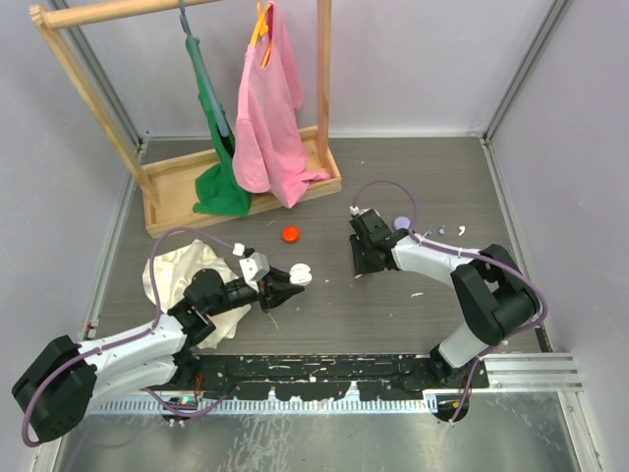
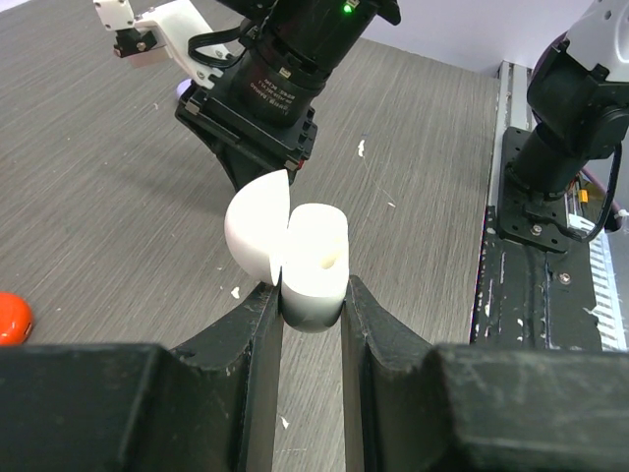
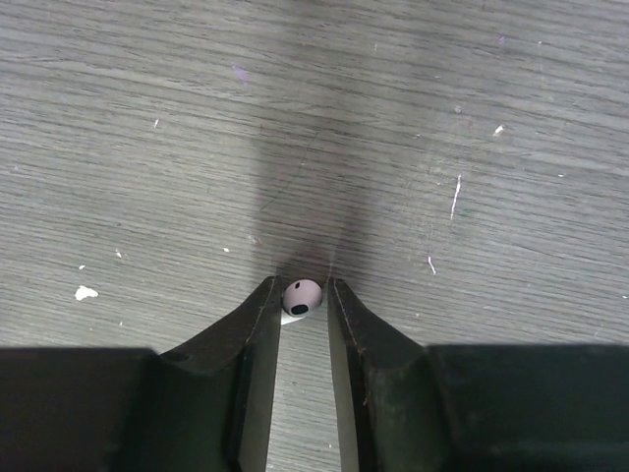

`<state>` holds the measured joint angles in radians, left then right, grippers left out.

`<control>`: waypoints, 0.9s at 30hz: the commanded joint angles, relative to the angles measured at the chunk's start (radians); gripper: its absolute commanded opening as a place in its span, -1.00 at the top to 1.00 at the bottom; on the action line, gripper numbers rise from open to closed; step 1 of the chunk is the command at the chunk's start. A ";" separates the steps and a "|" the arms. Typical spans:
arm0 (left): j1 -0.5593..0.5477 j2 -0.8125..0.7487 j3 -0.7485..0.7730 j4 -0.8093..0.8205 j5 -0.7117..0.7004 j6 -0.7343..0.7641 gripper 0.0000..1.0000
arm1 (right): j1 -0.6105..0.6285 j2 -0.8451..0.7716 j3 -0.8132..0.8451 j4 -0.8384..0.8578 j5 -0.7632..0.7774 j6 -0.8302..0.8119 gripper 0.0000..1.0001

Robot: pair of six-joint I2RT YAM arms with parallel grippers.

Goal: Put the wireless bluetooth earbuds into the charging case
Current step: Pick up the earbud from the center of the board.

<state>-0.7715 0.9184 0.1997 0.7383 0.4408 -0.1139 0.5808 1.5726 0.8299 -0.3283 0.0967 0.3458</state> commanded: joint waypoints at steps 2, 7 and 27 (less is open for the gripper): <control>-0.006 0.000 0.029 0.042 -0.001 0.019 0.99 | 0.006 -0.008 -0.006 0.029 0.013 0.001 0.47; -0.005 0.004 0.030 0.042 -0.003 0.019 0.99 | 0.027 -0.045 0.013 -0.005 0.058 -0.008 0.53; -0.005 -0.011 0.026 0.025 -0.032 0.020 0.99 | 0.320 -0.348 0.140 -0.076 0.394 -0.199 0.56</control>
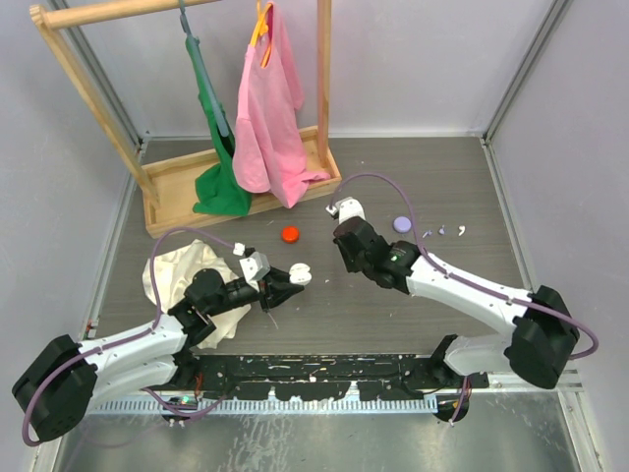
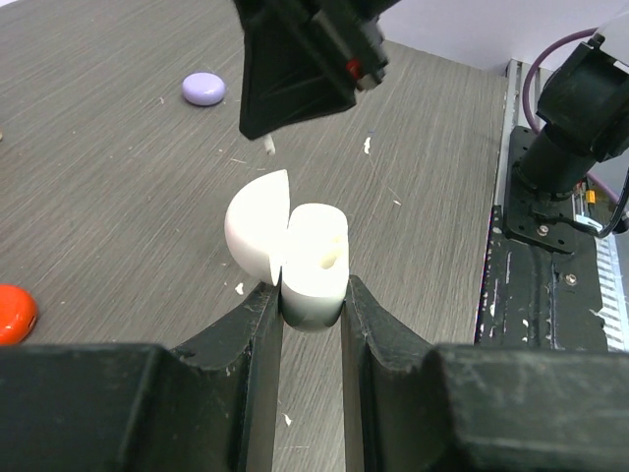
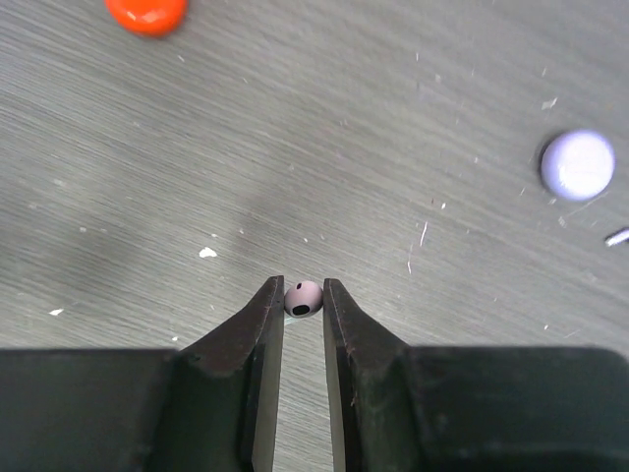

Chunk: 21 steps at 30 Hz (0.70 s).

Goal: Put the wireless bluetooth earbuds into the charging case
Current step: Pick up the earbud from the center of the board, then place the earbud in the charging case.

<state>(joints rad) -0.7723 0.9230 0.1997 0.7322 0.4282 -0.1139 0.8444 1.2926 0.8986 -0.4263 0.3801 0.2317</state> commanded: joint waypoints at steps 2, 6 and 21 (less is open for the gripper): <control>-0.005 -0.014 0.027 0.029 -0.021 0.020 0.99 | 0.099 -0.089 0.090 0.029 0.141 -0.124 0.56; -0.005 -0.030 0.031 0.006 -0.026 0.023 0.99 | 0.194 -0.114 0.122 0.049 0.214 -0.207 0.56; -0.004 -0.059 0.020 0.023 0.008 0.013 0.99 | 0.507 -0.194 0.068 0.307 0.328 -0.542 0.55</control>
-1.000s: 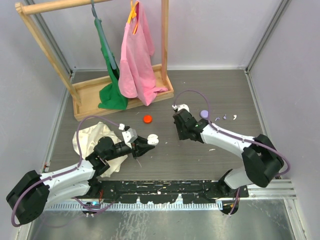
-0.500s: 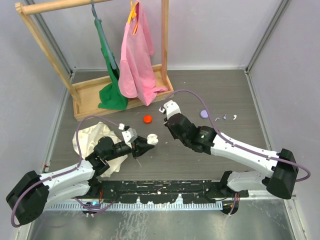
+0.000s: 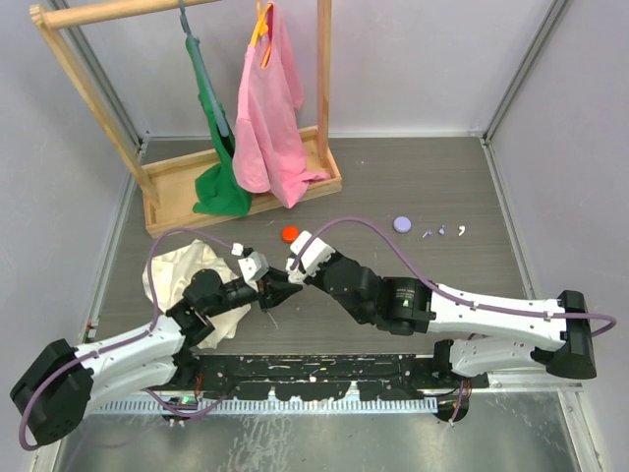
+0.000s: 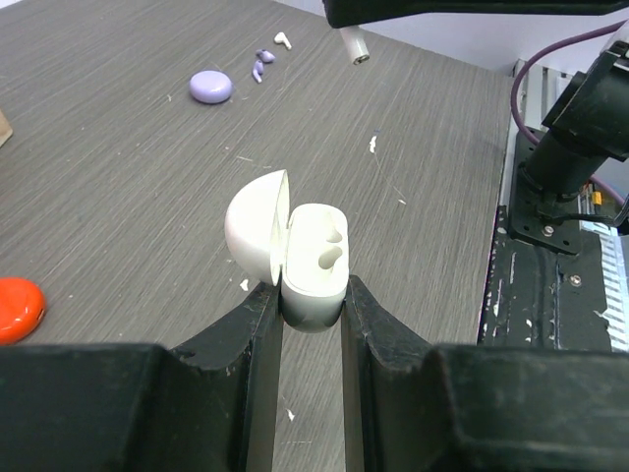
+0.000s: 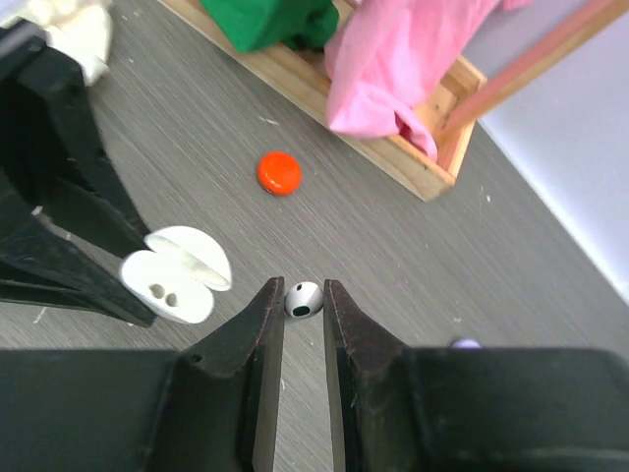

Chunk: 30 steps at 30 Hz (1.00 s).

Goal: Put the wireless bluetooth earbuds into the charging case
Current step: Place the earbud in the charging case.

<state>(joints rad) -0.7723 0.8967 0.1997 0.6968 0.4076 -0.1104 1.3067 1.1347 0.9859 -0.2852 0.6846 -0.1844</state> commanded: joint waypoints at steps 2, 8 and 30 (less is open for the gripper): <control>-0.005 -0.041 0.013 0.080 0.047 0.001 0.99 | 0.063 -0.047 -0.046 0.221 -0.012 -0.165 0.55; -0.005 -0.087 0.003 0.090 0.092 -0.008 0.99 | 0.078 -0.078 -0.122 0.331 -0.136 -0.249 0.54; -0.005 -0.062 0.024 0.102 0.144 -0.061 0.99 | 0.085 -0.139 -0.341 0.658 -0.333 -0.562 0.52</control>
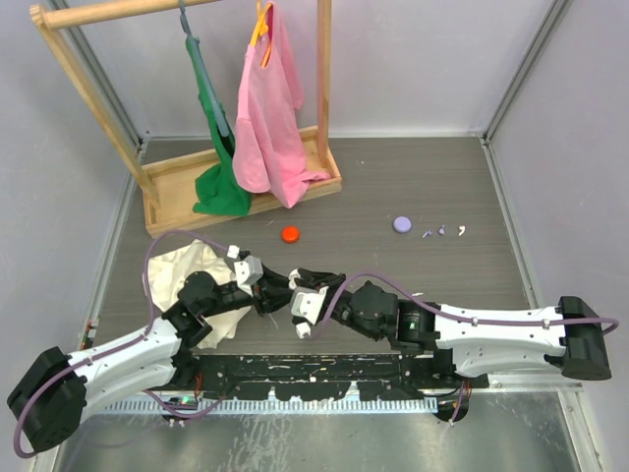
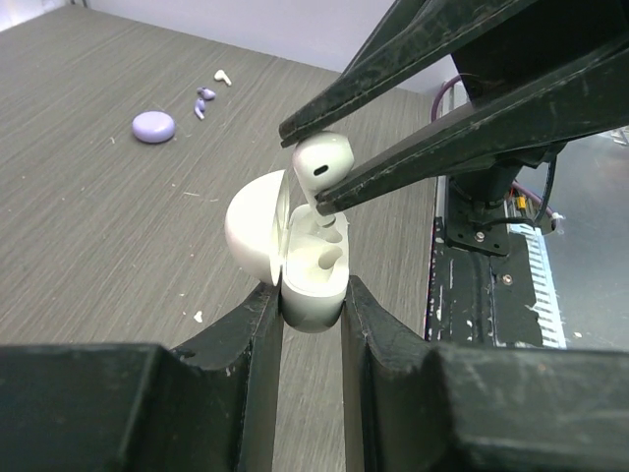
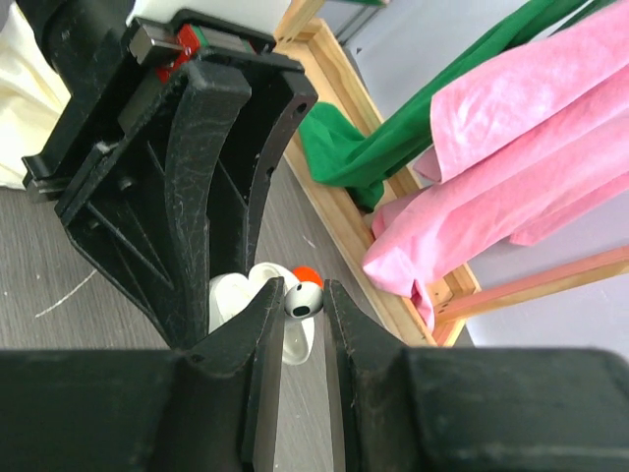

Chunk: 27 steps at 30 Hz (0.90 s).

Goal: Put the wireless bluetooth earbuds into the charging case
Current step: Place the earbud in the charging case.

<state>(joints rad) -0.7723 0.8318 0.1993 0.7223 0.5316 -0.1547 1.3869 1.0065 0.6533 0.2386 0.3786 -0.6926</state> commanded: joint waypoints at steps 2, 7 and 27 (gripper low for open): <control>-0.005 0.006 0.025 0.078 0.019 -0.021 0.99 | 0.006 -0.010 -0.015 0.153 -0.029 -0.060 0.52; -0.004 0.008 0.025 0.084 0.018 -0.030 1.00 | 0.006 0.000 -0.024 0.168 -0.036 -0.064 0.52; -0.005 0.000 0.020 0.083 -0.048 -0.066 1.00 | 0.008 0.013 -0.063 0.181 -0.037 -0.031 0.52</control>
<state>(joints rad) -0.7723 0.8421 0.1993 0.7288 0.5083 -0.2039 1.3884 1.0275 0.5907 0.3500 0.3454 -0.7399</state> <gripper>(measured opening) 0.263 0.258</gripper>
